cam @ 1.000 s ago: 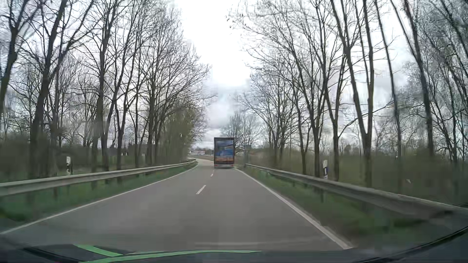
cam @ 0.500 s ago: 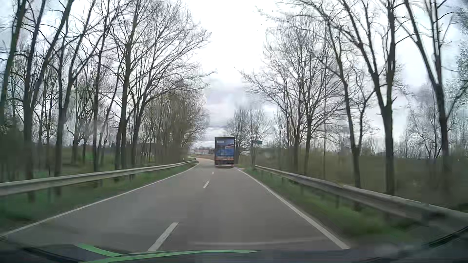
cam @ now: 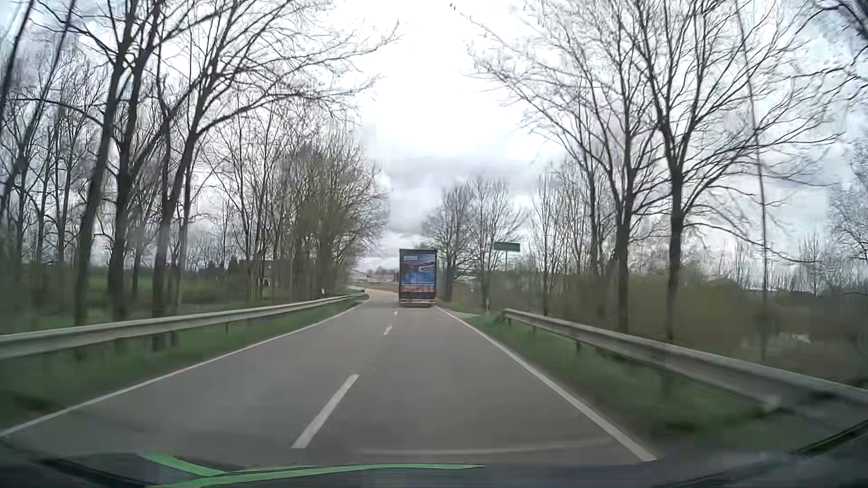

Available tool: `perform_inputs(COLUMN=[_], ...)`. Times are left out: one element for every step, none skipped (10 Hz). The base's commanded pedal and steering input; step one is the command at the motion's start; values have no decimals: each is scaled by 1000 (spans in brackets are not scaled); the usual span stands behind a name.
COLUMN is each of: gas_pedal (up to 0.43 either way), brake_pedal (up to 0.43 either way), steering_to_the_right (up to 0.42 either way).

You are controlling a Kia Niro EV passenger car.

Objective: Follow the waypoints while adhering to traffic rules and regulations

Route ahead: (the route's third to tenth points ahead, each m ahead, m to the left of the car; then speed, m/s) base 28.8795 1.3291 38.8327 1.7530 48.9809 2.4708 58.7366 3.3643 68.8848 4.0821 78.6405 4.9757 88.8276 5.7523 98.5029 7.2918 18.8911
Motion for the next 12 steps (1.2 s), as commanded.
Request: perform_inputs(gas_pedal=[197,197,209,209,209,209,209,209,209,209,209,209], brake_pedal=[0,0,0,0,0,0,0,0,0,0,0,0], steering_to_the_right=[-7,-7,-7,-7,-7,-7,-6,-6,-6,-6,-6,-6])
